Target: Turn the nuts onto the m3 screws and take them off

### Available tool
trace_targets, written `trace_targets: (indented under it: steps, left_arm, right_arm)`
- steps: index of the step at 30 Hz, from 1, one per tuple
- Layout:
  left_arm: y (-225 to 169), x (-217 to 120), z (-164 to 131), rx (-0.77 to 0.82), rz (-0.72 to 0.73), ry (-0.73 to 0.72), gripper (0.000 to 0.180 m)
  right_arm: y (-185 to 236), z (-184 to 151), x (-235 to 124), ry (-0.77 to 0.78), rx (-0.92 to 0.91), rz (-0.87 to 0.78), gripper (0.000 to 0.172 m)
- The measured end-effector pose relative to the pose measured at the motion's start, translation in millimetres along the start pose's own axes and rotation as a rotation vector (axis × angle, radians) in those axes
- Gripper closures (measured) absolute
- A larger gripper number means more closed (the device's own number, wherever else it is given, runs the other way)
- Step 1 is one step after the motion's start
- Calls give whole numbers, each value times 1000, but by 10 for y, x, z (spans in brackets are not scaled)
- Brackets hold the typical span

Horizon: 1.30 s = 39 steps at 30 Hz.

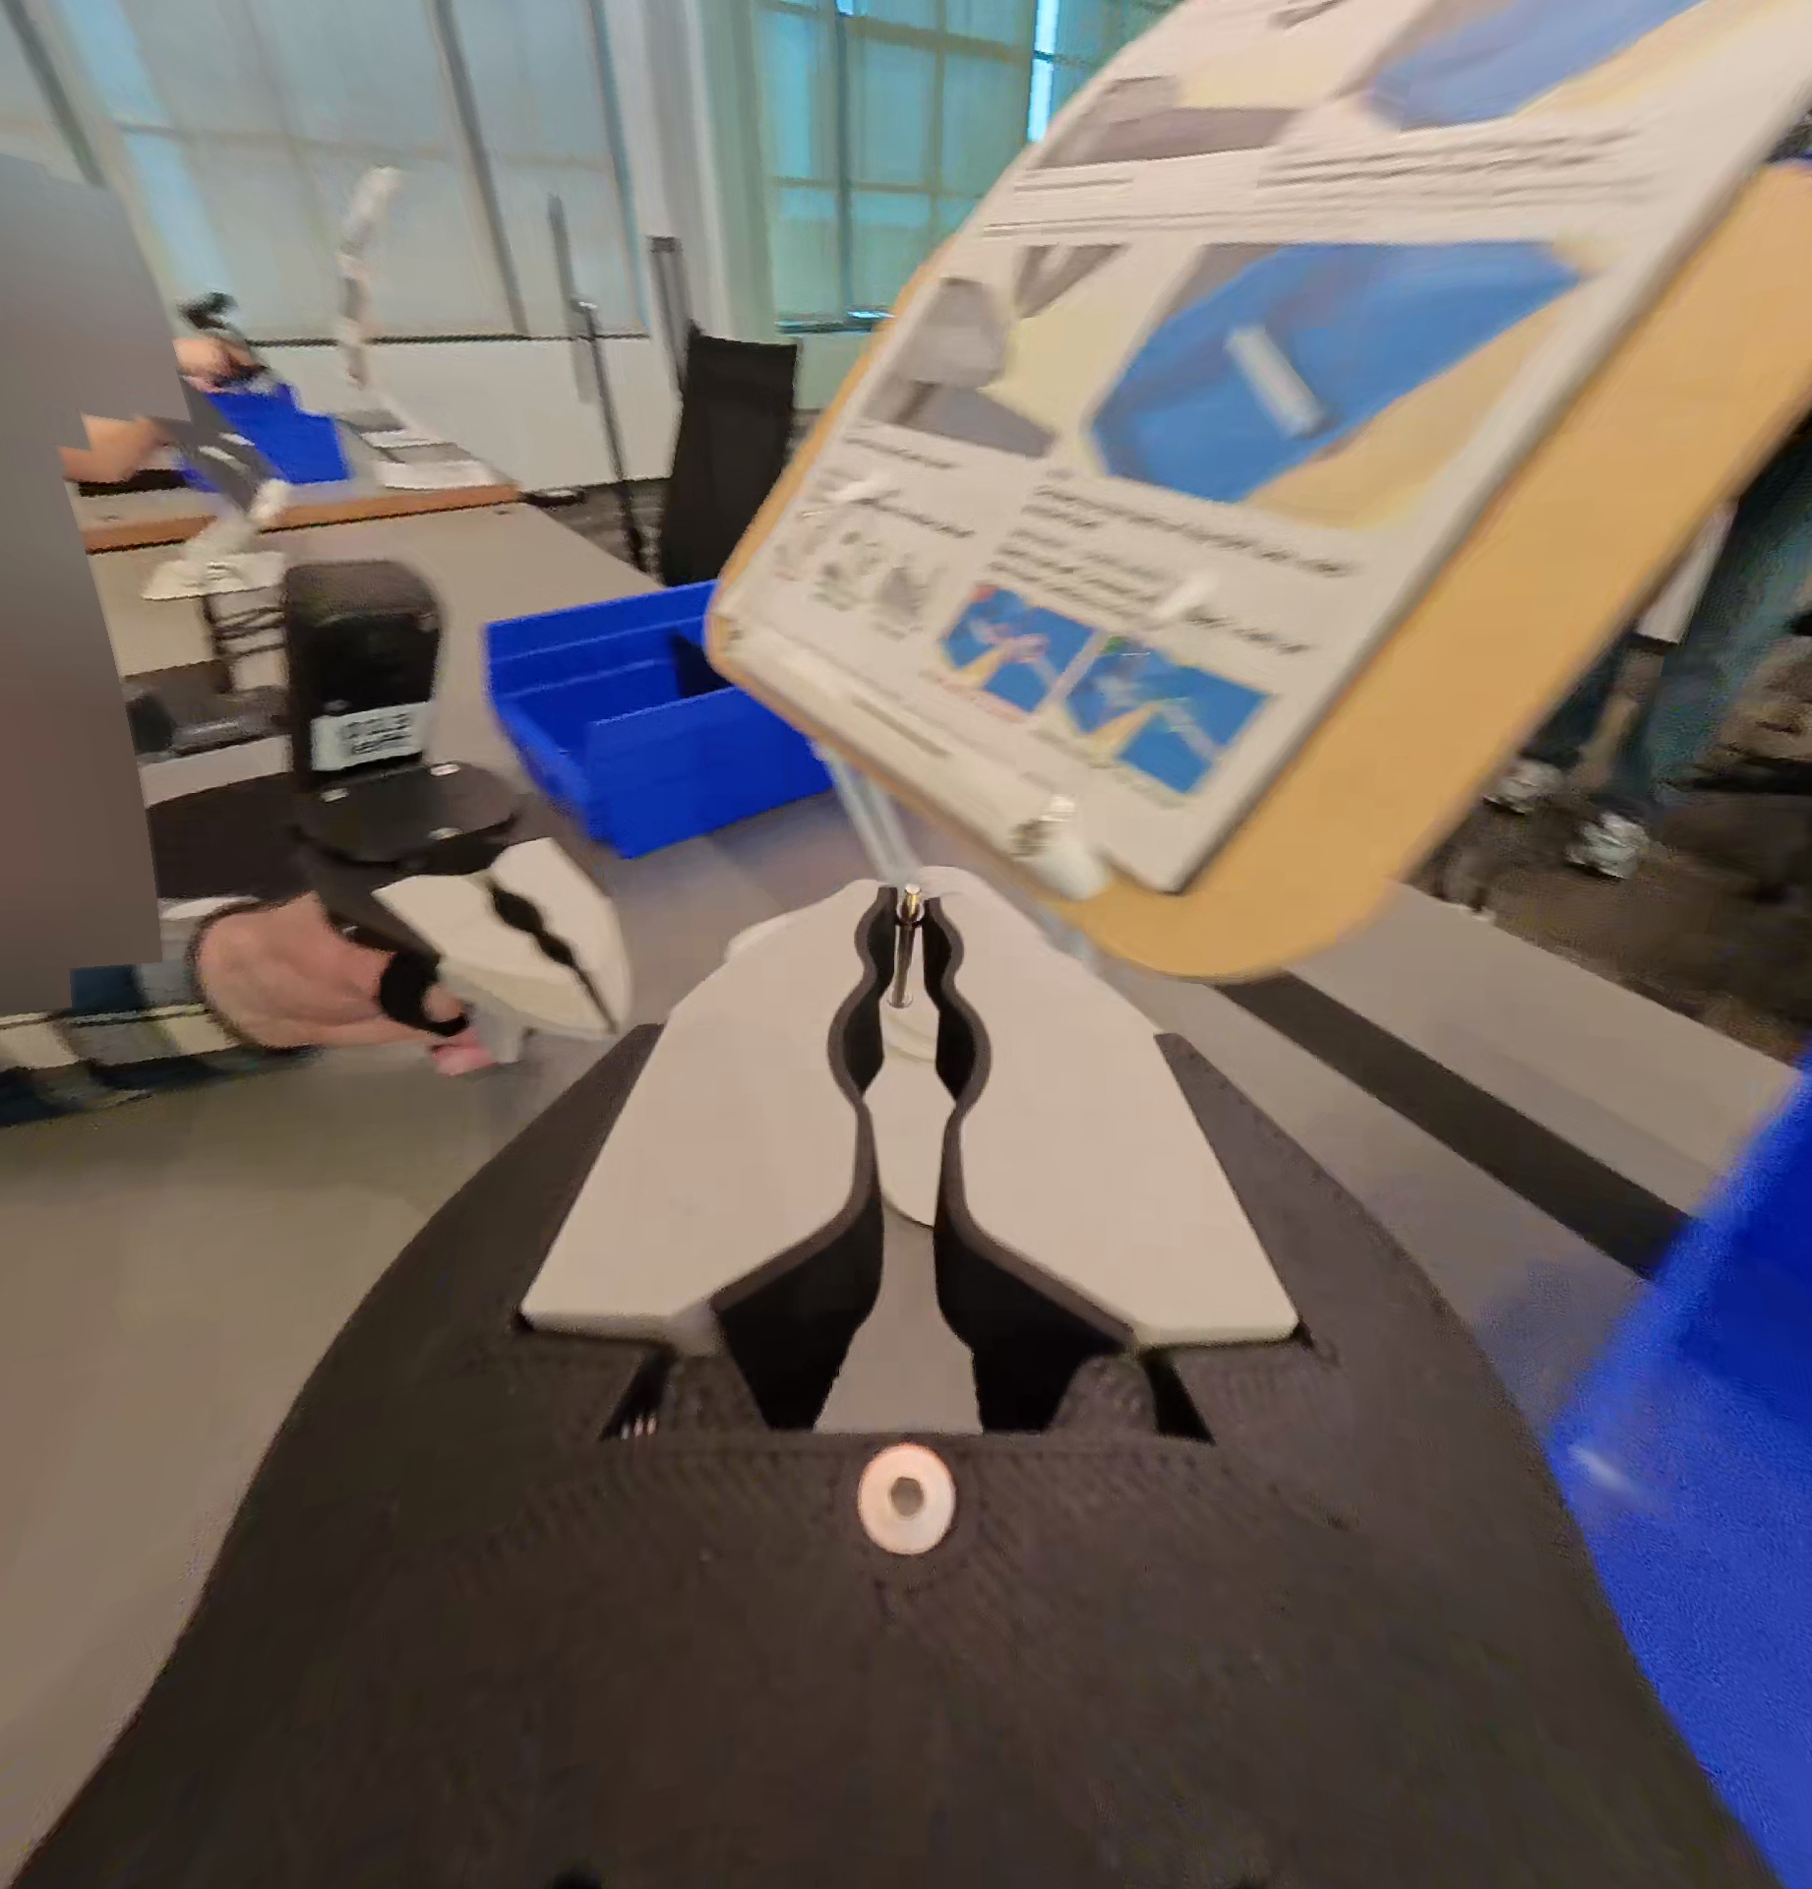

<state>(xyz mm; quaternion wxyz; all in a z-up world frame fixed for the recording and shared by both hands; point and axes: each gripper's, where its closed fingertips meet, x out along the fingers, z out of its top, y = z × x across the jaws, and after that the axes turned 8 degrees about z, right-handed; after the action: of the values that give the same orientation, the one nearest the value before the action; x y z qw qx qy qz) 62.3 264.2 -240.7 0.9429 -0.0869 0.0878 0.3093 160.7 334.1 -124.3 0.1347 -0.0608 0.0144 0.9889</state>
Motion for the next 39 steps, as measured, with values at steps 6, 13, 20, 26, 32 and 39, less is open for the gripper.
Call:
trace_targets:
  steps: [6, 13, 20, 26, 32, 39]
  left_arm:
    - [85, 31, -61, 88, 92, -4, 180]
    - [140, 62, -136, 84, 110, 9, 180]
    - [183, 63, -129, 31, 101, -1, 180]
    - [192, 54, -121, 31, 105, -4, 179]
    - [266, -25, 12, 57, 173, -15, 165]
    - [618, -588, 279, 210, 425, 69, 162]
  right_arm:
    - [-1234, -299, -516, 243, 125, -242, 166]
    - [-2046, -1465, -755, 619, 369, -378, 166]
    - [-2252, -2124, -885, 886, 530, -424, 166]
    - [-2397, -2003, -932, 890, 468, -515, 140]
    - [-1906, -1085, -769, 683, 169, -545, 146]
    - [-424, -426, -120, 441, -158, -305, 168]
